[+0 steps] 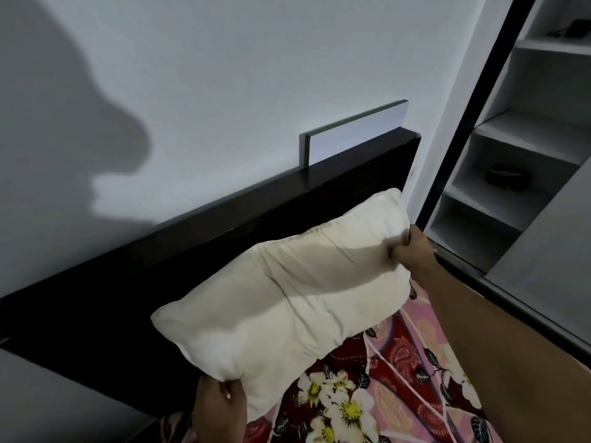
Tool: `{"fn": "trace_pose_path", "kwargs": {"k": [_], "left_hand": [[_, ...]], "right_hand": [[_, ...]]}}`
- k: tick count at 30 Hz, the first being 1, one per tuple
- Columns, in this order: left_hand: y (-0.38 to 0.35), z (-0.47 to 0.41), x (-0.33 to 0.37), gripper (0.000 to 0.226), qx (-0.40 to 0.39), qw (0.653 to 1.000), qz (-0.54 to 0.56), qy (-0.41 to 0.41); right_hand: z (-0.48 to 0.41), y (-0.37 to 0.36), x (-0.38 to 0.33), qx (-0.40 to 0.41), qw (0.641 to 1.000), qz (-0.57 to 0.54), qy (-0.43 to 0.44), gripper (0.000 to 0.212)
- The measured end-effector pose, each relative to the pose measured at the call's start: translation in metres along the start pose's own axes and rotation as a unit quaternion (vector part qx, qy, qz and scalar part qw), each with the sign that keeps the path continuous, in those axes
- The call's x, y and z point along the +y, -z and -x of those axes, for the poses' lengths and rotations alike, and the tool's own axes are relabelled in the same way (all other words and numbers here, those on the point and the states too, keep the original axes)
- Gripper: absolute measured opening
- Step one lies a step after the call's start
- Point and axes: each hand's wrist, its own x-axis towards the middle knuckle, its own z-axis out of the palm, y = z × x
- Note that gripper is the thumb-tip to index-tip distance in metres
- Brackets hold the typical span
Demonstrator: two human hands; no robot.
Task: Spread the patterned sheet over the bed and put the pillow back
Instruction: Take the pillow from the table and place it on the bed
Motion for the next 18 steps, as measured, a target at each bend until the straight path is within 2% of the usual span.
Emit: {"fn": "trace_pose_path", "kwargs": {"k": [3, 6, 8, 10, 11, 13, 16, 18], "left_hand": [[-0.009, -0.006, -0.015, 0.059, -0.040, 0.998, -0.037, 0.009], [-0.015, -0.009, -0.015, 0.058, -0.034, 0.994, -0.104, 0.003], [-0.007, -0.015, 0.001, 0.043, -0.054, 0.985, -0.163, 0.034], [0.001, -0.021, 0.021, 0.032, -0.081, 0.955, -0.278, 0.061], [0.003, -0.024, 0.026, 0.032, -0.079, 0.945, -0.312, 0.051], [0.007, -0.028, 0.037, 0.031, -0.130, 0.923, -0.362, 0.023], [0.008, -0.026, 0.055, 0.036, -0.141, 0.918, -0.367, -0.048], [0.009, -0.026, 0.073, 0.034, -0.128, 0.927, -0.332, -0.116]], "right_hand": [[-0.014, -0.012, 0.003, -0.001, 1.000, 0.003, 0.001, 0.025], [-0.019, -0.020, 0.007, -0.003, 1.000, 0.018, 0.006, 0.021], [-0.021, -0.024, 0.011, -0.015, 0.999, 0.038, 0.012, 0.029], [-0.021, -0.026, 0.012, -0.033, 0.999, 0.029, 0.009, 0.042], [-0.022, -0.026, 0.012, -0.043, 0.999, 0.018, 0.007, 0.048], [-0.020, -0.028, 0.005, -0.070, 0.998, -0.003, 0.008, 0.059], [-0.011, -0.031, -0.010, -0.115, 0.993, -0.002, 0.024, 0.076], [0.003, -0.032, -0.024, -0.133, 0.990, 0.021, 0.050, 0.073]]}}
